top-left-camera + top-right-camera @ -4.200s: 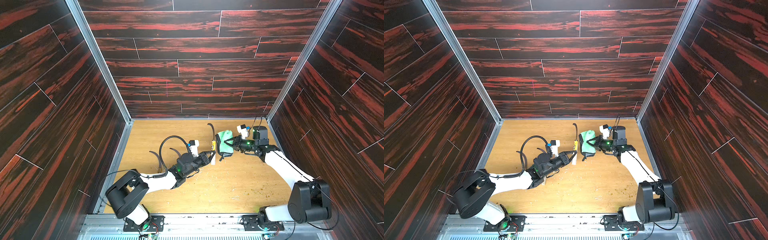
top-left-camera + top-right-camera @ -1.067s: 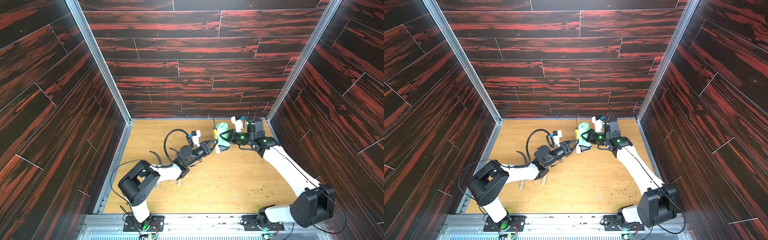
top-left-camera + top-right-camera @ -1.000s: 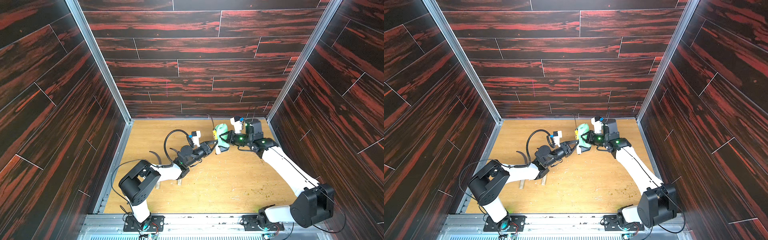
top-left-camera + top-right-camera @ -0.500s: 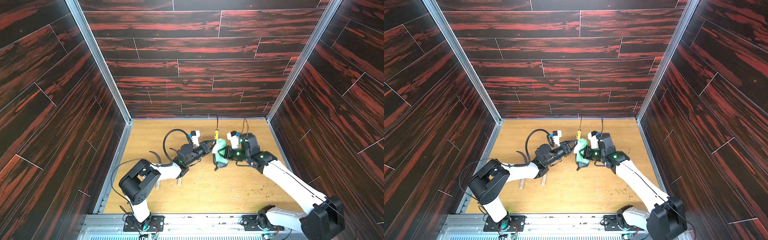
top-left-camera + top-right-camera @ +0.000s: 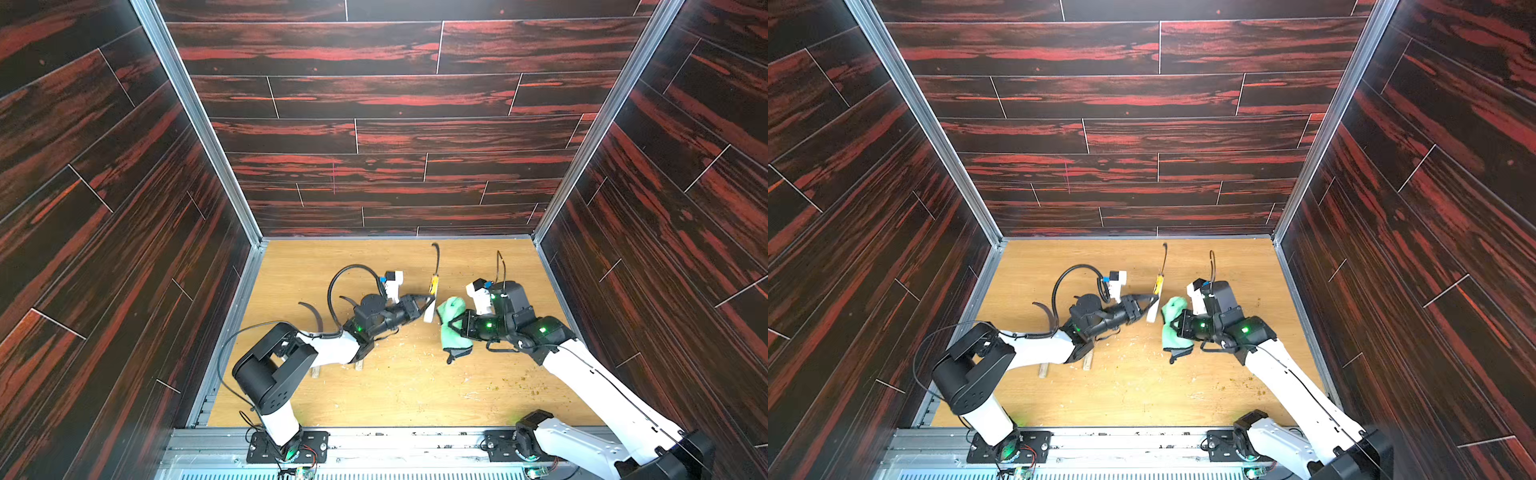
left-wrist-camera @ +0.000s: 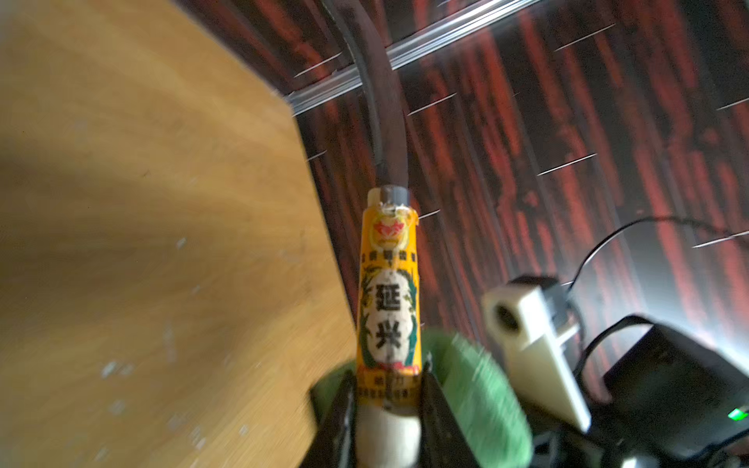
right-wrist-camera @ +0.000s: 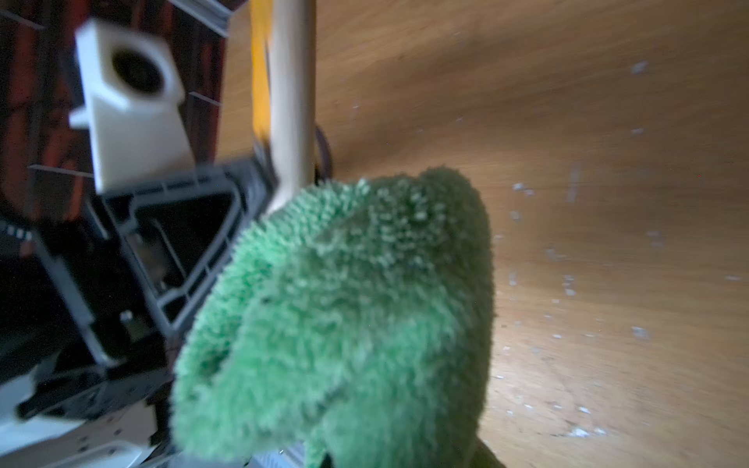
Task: Wipe small sickles with rags
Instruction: Wipe the small sickle, then place the rag at the center of the board.
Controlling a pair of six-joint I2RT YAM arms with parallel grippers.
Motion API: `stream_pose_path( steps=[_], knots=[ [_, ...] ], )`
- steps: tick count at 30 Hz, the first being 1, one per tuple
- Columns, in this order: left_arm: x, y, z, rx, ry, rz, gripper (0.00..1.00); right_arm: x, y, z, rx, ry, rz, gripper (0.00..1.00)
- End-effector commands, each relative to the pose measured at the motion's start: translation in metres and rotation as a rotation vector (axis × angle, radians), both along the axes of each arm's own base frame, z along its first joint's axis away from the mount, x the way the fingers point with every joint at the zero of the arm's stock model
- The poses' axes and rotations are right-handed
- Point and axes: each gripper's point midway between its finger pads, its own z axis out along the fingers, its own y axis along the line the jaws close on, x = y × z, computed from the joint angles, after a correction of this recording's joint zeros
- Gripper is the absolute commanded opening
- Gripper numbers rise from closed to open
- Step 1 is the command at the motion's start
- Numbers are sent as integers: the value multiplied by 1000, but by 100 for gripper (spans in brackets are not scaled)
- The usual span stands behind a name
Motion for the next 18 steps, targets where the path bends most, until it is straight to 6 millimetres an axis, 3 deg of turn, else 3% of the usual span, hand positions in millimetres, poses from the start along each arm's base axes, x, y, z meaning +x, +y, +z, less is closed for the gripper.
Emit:
stream_pose_path(
  steps=[1, 4, 9, 18],
  knots=[
    [-13, 9, 5, 96, -47, -20, 0, 3, -5, -31, -77, 106, 8, 0],
    [-17, 20, -8, 238, -44, 0, 0, 10, 1, -63, -107, 188, 25, 1],
    [-23, 45, -15, 431, -73, 53, 0, 22, -10, -102, -240, 254, -3, 1],
    [-29, 52, -29, 472, -55, 59, 0, 21, -16, -151, -333, 364, 2, 15]
  ],
)
